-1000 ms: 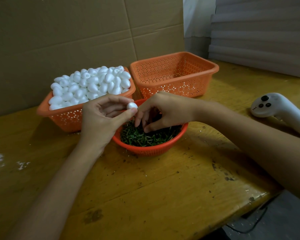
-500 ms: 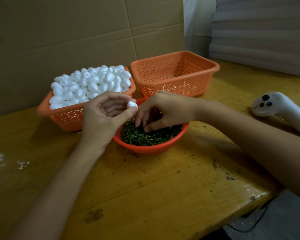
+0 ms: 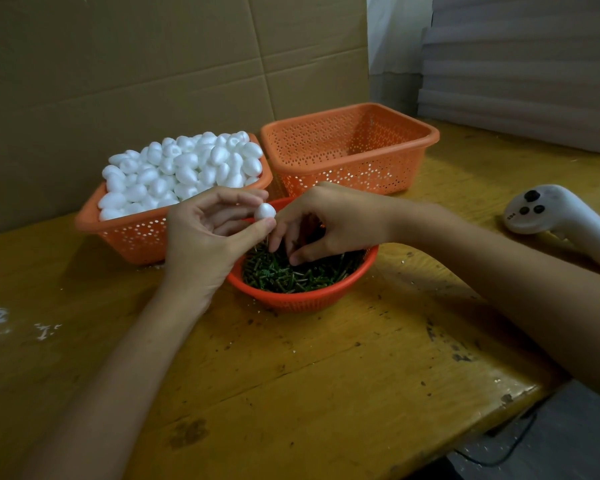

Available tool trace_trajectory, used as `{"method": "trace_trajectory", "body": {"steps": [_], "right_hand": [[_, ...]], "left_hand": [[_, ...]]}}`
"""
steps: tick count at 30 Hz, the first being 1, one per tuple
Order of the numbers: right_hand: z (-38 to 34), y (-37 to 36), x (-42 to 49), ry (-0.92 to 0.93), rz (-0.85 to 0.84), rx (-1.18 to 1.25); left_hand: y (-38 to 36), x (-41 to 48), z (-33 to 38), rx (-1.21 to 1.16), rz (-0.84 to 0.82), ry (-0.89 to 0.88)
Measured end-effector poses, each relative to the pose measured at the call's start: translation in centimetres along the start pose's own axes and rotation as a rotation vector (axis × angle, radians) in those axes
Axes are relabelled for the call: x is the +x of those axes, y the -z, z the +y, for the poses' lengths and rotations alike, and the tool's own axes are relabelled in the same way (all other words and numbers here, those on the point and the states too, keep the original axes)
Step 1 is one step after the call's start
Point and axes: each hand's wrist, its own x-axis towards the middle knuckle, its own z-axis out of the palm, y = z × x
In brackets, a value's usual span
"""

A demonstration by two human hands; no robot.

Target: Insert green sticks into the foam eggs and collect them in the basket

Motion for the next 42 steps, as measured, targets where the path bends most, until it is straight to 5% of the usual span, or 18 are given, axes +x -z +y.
{"method": "trace_trajectory", "body": {"steps": [42], "right_hand": [[-0.01, -0.01, 0.03, -0.011, -0.015, -0.003]], "left_hand": [[0.38, 0.00, 0.06, -0.005, -0.056, -0.093]]}}
